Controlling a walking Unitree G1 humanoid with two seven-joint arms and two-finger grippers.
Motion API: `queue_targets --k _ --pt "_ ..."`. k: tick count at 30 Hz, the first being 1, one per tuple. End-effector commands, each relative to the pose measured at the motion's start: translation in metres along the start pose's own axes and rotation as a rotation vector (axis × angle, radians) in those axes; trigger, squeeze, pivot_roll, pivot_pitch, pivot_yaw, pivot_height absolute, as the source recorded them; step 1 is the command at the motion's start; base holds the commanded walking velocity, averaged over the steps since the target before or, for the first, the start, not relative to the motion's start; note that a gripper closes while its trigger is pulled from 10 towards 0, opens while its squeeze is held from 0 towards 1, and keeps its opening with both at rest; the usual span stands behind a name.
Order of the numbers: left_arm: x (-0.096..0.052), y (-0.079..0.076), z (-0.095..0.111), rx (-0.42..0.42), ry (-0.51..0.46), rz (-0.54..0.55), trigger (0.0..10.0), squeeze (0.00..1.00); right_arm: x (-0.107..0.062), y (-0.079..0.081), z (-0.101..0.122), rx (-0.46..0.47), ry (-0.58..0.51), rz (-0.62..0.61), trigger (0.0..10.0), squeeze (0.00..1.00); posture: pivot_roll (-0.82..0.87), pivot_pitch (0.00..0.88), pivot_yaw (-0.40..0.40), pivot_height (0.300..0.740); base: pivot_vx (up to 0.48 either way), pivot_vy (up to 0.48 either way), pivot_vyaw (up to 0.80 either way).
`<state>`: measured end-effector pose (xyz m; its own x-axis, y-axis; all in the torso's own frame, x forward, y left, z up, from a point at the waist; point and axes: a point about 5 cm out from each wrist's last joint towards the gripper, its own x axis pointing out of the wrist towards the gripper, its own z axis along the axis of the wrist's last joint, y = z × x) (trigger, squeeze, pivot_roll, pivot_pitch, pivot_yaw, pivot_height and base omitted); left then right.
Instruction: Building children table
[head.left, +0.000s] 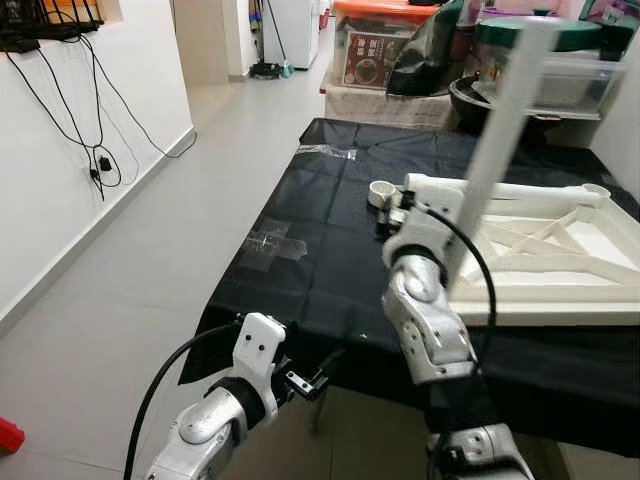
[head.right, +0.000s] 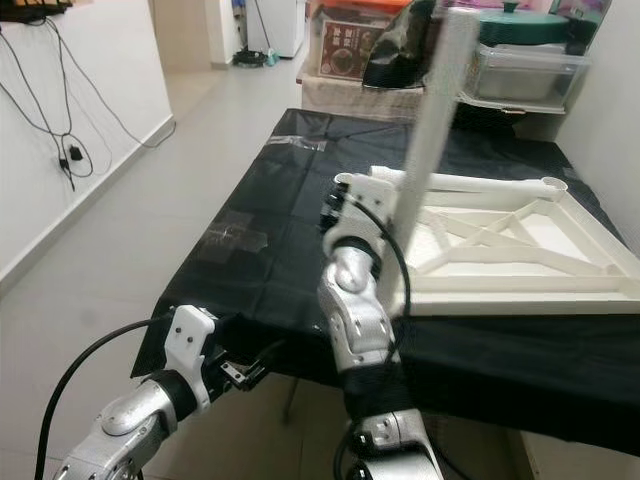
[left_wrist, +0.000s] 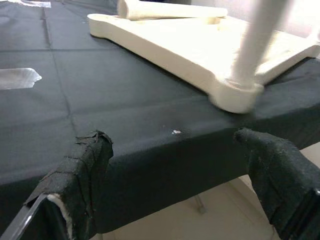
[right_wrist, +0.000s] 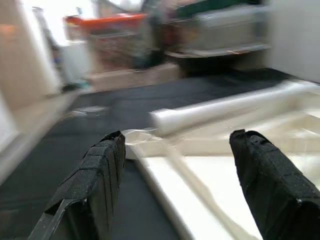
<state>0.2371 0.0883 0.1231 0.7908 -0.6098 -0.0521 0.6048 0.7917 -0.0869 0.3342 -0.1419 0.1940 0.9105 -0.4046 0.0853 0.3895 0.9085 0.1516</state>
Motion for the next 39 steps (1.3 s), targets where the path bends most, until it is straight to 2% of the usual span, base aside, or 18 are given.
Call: queue_targets --k 1,3,4,5,7,10,12,14,16,19,21,24,26,28,32,34,37,39 --pt "0.001 -0.001 -0.002 -0.001 0.013 -0.012 10.0 0.00 0.002 -0.019 -0.003 -0.024 0.008 -0.099 10.0 0.00 0.21 0.000 -0.064 0.740 0.000 0.000 0.00" --pt "0.001 -0.002 -0.001 0.007 0.015 -0.021 10.0 0.00 -0.002 -0.037 -0.009 -0.072 0.009 -0.167 10.0 0.00 0.21 0.000 -0.064 0.740 0.000 0.000 0.00" --pt "0.001 -0.002 -0.001 0.007 0.015 -0.021 10.0 0.00 -0.002 -0.037 -0.009 -0.072 0.009 -0.167 10.0 0.00 0.21 0.000 -0.064 0.740 0.000 0.000 0.00" --pt "0.002 -0.002 -0.002 0.010 0.017 -0.024 10.0 0.00 -0.004 -0.055 -0.011 -0.118 0.008 -0.236 10.0 0.00 0.20 0.000 -0.064 0.740 0.000 0.000 0.00" --pt "0.003 -0.002 -0.003 0.010 0.018 -0.027 10.0 0.00 -0.004 -0.059 -0.010 -0.119 0.007 -0.246 10.0 0.00 0.20 0.000 -0.063 0.740 0.000 0.000 0.00" --pt "0.003 -0.003 -0.003 0.011 0.021 -0.030 10.0 0.00 -0.001 -0.055 -0.007 -0.068 -0.008 -0.200 10.0 0.00 0.20 0.000 -0.060 0.740 0.000 0.000 0.00" --pt "0.003 -0.004 -0.004 0.011 0.024 -0.039 10.0 0.00 0.005 -0.034 -0.001 -0.005 -0.028 -0.028 10.0 0.00 0.20 0.000 -0.059 0.740 0.000 0.000 0.00" --pt "0.003 -0.004 -0.004 0.011 0.025 -0.041 10.0 0.00 0.007 -0.028 0.001 0.005 -0.032 0.025 10.0 0.00 0.20 0.000 -0.059 0.740 0.000 0.000 0.00" --pt "0.003 -0.005 -0.004 0.011 0.025 -0.047 10.0 0.00 0.011 -0.020 0.003 0.003 -0.019 0.088 10.0 0.00 0.20 0.000 -0.058 0.740 0.000 0.000 0.00" --pt "0.002 -0.011 -0.002 0.016 0.014 -0.078 10.0 0.00 0.029 -0.012 0.005 -0.085 0.035 0.181 10.0 0.00 0.19 0.000 -0.067 0.740 0.000 0.000 0.00" --pt "0.002 -0.017 0.000 0.021 0.005 -0.099 10.0 0.00 0.043 -0.011 0.007 -0.154 0.069 0.214 10.0 0.00 0.19 0.000 -0.068 0.740 0.000 0.000 0.00" --pt "0.000 -0.023 0.003 0.018 0.001 -0.112 10.0 0.00 0.060 -0.015 0.006 -0.183 0.130 0.216 10.0 0.00 0.19 0.000 -0.076 0.740 0.000 0.000 0.00" --pt "-0.001 -0.025 0.004 0.016 0.000 -0.115 10.0 0.00 0.063 -0.016 0.006 -0.202 0.142 0.218 10.0 0.00 0.19 0.000 -0.077 0.740 0.000 0.000 0.00" --pt "-0.004 -0.028 0.007 0.007 -0.005 -0.119 10.0 0.00 0.072 -0.018 -0.004 -0.271 0.226 0.236 10.0 0.00 0.18 0.030 -0.080 0.740 0.000 0.000 0.00" --pt "-0.008 -0.034 0.012 -0.004 -0.010 -0.126 10.0 0.00 0.076 -0.025 -0.018 -0.302 0.336 0.241 10.0 0.00 0.19 0.068 -0.085 0.740 0.000 0.000 0.00" --pt "-0.008 -0.034 0.012 -0.004 -0.010 -0.126 10.0 0.00 0.076 -0.025 -0.018 -0.302 0.336 0.241 10.0 0.00 0.19 0.068 -0.085 0.740 0.000 0.000 0.00" --pt "-0.014 -0.041 0.018 -0.021 -0.009 -0.146 10.0 0.00 0.072 -0.029 -0.035 -0.309 0.461 0.280 10.0 0.00 0.18 0.151 -0.084 0.740 0.000 0.000 0.00" --pt "-0.016 -0.043 0.019 -0.024 -0.008 -0.150 10.0 0.00 0.071 -0.029 -0.038 -0.303 0.482 0.290 10.0 0.00 0.18 0.151 -0.084 0.740 0.000 0.000 0.00"
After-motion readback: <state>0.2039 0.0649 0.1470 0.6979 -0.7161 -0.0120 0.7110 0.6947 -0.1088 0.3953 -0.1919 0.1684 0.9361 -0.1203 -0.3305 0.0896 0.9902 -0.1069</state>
